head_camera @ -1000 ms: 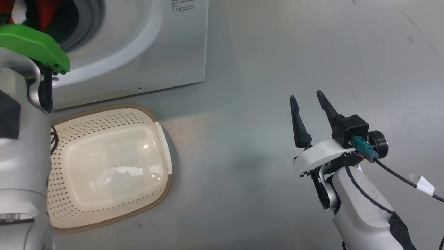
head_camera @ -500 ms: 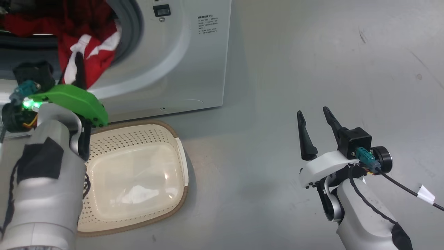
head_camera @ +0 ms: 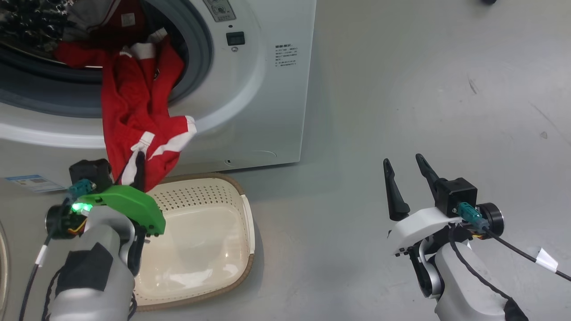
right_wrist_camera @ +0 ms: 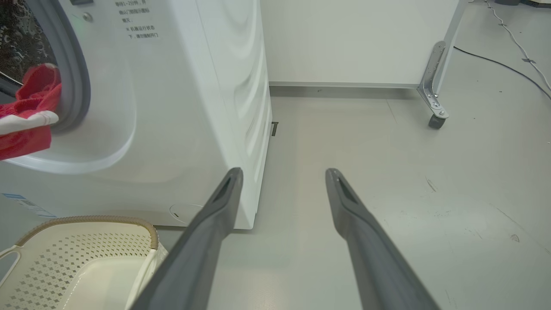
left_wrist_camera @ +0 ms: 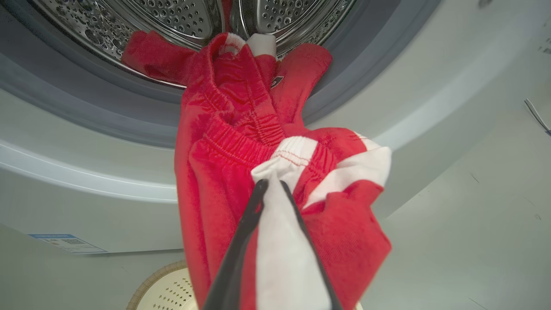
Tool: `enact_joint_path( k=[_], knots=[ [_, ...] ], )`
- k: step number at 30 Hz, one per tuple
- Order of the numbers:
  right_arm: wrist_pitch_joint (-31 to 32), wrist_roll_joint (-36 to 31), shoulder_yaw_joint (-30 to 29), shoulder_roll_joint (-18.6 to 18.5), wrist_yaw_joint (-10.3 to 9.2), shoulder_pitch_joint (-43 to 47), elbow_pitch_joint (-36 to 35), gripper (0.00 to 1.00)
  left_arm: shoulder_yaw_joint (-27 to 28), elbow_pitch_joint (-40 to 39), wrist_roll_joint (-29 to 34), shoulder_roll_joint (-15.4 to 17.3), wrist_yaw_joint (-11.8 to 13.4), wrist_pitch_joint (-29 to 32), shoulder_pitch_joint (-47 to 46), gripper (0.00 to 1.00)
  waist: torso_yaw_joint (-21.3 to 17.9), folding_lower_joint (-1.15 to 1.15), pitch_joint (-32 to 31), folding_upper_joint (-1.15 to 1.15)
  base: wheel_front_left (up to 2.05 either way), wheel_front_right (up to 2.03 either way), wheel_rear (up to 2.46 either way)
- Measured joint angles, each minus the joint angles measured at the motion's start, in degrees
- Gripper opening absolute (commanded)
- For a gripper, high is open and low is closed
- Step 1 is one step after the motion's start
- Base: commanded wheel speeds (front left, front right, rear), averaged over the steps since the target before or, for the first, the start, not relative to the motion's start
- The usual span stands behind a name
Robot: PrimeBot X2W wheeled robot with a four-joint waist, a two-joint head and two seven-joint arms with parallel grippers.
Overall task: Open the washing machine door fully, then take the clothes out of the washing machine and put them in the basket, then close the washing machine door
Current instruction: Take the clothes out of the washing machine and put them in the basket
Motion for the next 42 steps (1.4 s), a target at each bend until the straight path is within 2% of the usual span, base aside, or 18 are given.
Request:
enact_joint_path(
  k=[9, 14, 22, 33, 42],
  knots=[
    [0.0, 0.0, 0.1, 0.0, 0.54, 0.9, 0.1, 1.00, -3.2, 0.4, -1.1, -0.4, 0.0, 0.0, 7.3, 0.00, 0.3, 0.00, -1.5, 0.00, 0.00, 0.00, 0.00],
    [0.0, 0.0, 0.8, 0.0, 0.94, 1.2, 0.1, 1.00, -2.6, 0.9, -2.6, -0.4, 0.0, 0.0, 9.7, 0.00, -0.2, 0.00, -1.0, 0.00, 0.00, 0.00, 0.00],
    [0.0, 0.0, 0.9, 0.0, 0.99, 1.1, -0.4, 1.00, -1.4, 2.5, -3.5, -0.1, 0.0, 0.0, 10.1, 0.00, -1.7, 0.00, 1.5, 0.00, 0.00, 0.00, 0.00],
    [0.0, 0.0, 0.2, 0.0, 0.87, -0.5, -2.5, 1.00, -1.9, 5.2, -4.1, 0.2, 0.0, 3.1, 10.7, 0.00, -3.6, 0.00, 7.0, 0.00, 0.00, 0.00, 0.00],
    [0.0, -0.1, 0.0, 0.0, 0.44, -2.2, -4.3, 1.00, -1.2, 5.4, -4.7, 2.5, 0.0, 3.0, 7.2, 0.00, -4.2, 0.00, 11.4, 0.00, 0.00, 0.00, 0.00]
  ],
)
